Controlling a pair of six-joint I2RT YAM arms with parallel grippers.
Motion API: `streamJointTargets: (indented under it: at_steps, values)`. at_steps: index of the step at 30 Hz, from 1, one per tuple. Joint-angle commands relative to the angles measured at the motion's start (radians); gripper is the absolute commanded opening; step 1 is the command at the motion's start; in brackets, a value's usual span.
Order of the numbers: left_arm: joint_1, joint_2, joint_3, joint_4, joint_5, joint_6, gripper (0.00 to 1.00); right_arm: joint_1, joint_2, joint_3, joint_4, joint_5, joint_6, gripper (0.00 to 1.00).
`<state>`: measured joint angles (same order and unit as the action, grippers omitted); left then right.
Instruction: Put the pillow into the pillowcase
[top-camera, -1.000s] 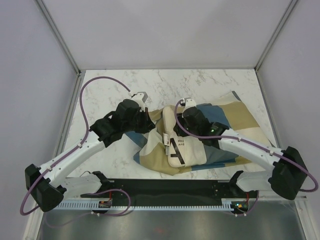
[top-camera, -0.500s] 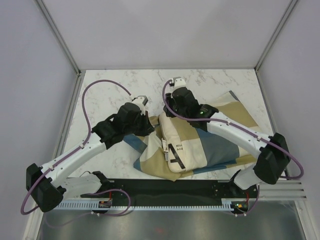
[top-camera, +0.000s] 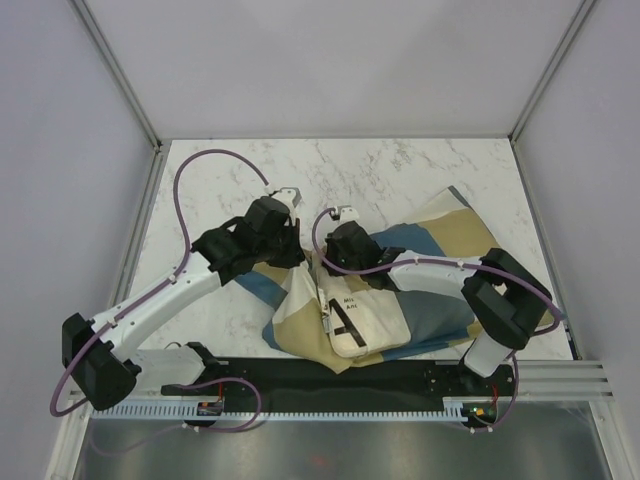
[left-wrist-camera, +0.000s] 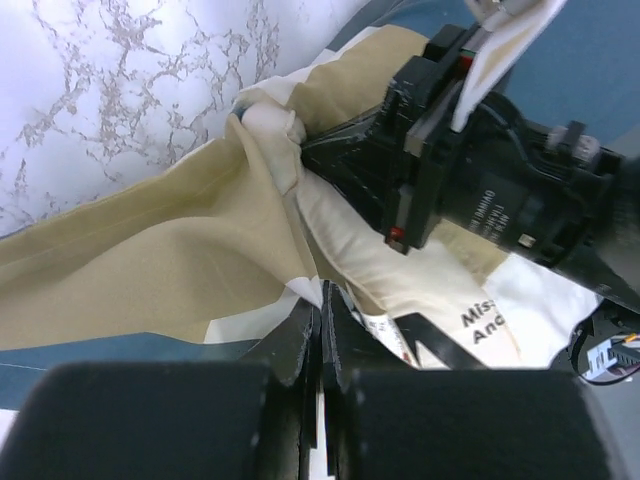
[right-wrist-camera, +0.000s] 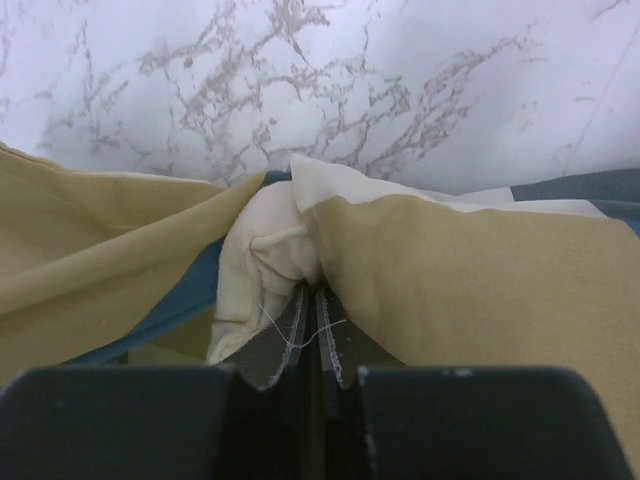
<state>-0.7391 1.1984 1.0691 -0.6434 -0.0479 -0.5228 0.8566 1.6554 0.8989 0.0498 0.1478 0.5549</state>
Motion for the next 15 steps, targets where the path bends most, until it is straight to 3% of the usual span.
streamJointTargets:
  at_steps: [1,7,15]
  values:
    - [0.012,-0.048,0.136,0.09,-0.017,0.056,0.02,0.002,0.092,-0.026,-0.062,-0.004,0.043,0.11]
    - [0.03,-0.033,0.212,-0.028,-0.2,0.129,0.02,0.067,0.064,-0.054,-0.057,0.018,0.045,0.09]
    - [0.119,0.098,0.198,-0.007,-0.191,0.118,0.02,0.16,-0.054,-0.153,0.036,0.016,0.082,0.07]
